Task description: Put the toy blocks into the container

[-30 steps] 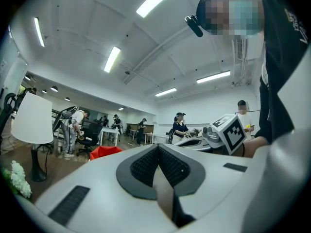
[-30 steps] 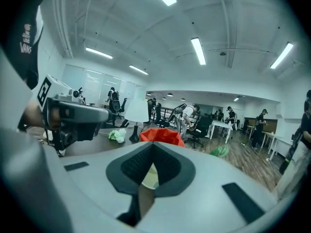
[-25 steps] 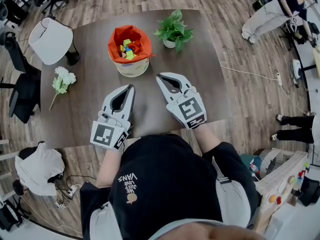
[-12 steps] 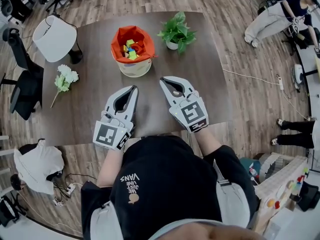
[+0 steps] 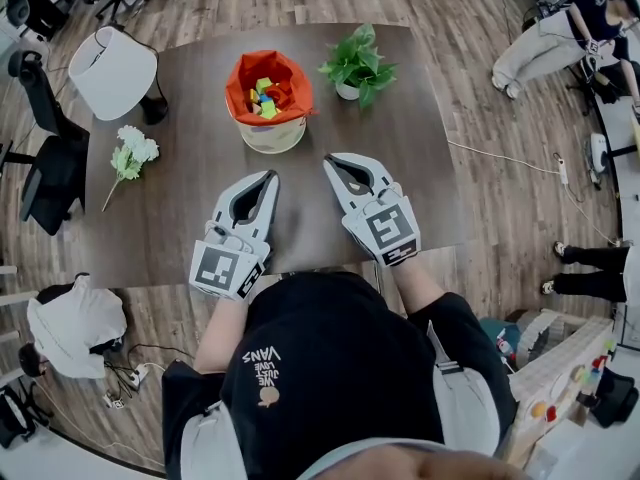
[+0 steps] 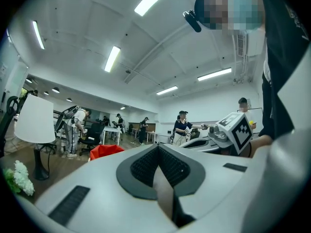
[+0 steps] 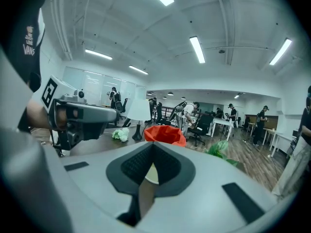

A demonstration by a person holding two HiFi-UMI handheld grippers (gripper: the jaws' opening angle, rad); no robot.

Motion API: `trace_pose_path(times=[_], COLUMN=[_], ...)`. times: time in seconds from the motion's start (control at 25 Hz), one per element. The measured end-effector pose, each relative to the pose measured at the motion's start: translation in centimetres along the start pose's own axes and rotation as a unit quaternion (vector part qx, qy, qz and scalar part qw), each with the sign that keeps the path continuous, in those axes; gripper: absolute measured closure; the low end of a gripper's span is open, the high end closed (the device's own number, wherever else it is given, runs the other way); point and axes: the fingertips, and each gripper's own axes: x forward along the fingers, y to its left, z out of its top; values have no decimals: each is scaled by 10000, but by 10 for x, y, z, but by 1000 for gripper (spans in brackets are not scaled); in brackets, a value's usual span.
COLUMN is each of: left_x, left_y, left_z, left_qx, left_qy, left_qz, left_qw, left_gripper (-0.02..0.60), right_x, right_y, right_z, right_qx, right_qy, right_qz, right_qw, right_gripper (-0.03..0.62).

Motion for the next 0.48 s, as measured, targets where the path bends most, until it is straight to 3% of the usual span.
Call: trace_pose_path(times=[0.48], left_x=[-2], left_y=[2], left_z=[2], left_qx=[-78], left_qy=[-129], left_qz=[38], left_qw=[9999], left_gripper=[571], right_x=[-1], right_y=[2], right_z=[1], right_qx=[5], right_qy=[-39], right_qz=[20], right_qw=[10000], right_gripper=[577])
